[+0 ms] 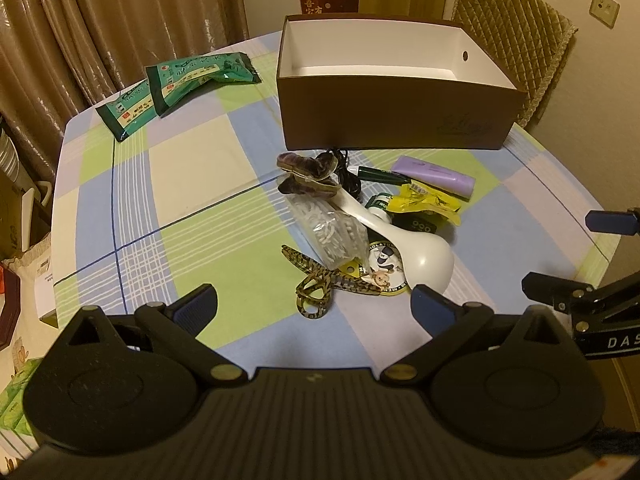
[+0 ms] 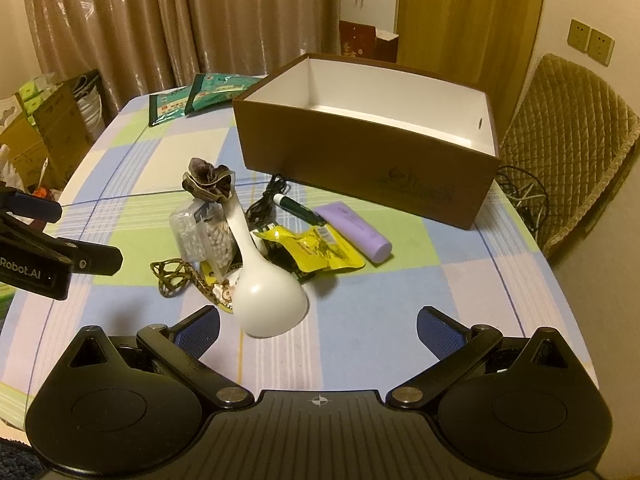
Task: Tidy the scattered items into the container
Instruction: 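Move both tools toward the pile of items beside the box, then grasp the brown scrunchie with the left gripper while the right gripper grasps the yellow pouch, then carry the scrunchie and yellow pouch with both grippers over the box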
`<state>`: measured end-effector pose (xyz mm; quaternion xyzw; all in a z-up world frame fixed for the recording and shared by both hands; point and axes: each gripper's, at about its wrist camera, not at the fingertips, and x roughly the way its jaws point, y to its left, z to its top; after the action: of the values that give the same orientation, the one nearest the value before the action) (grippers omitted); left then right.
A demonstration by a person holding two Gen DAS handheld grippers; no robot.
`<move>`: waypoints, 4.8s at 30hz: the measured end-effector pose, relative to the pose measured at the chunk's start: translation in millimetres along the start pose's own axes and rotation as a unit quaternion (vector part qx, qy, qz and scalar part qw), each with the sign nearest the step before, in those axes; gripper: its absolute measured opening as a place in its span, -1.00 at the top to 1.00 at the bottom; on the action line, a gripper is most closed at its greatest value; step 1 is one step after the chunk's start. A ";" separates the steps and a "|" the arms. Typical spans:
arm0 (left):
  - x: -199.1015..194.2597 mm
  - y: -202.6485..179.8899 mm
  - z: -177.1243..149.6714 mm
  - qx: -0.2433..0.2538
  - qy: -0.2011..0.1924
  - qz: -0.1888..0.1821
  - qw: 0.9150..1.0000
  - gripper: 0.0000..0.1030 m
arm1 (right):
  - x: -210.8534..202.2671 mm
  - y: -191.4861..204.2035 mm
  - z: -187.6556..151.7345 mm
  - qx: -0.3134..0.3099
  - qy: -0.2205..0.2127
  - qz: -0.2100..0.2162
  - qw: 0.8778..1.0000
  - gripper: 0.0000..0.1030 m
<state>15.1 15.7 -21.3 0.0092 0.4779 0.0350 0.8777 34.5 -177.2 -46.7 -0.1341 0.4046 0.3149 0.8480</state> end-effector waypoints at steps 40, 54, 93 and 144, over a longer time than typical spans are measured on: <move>59.5 28.2 28.0 -0.034 0.017 0.004 0.999 -0.97 | 113.8 -26.9 -17.2 -0.292 -0.092 0.067 0.950 -0.22; 75.9 25.8 30.9 -0.083 0.048 0.034 0.995 -0.97 | 163.8 -31.6 -9.1 -0.364 -0.109 0.128 0.916 0.16; 185.3 83.6 107.8 -0.003 0.041 -0.042 0.998 -0.65 | 115.1 -113.1 70.4 -0.017 -0.088 0.187 0.978 0.63; 70.4 31.8 174.3 0.052 -0.091 -0.066 0.992 0.56 | 46.5 -187.6 132.3 0.061 -0.113 0.177 0.976 0.63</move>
<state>197.8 55.4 15.9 0.0264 0.3972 -0.0491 0.9161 256.7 -237.3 -3.4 0.0284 0.3423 0.4479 0.8255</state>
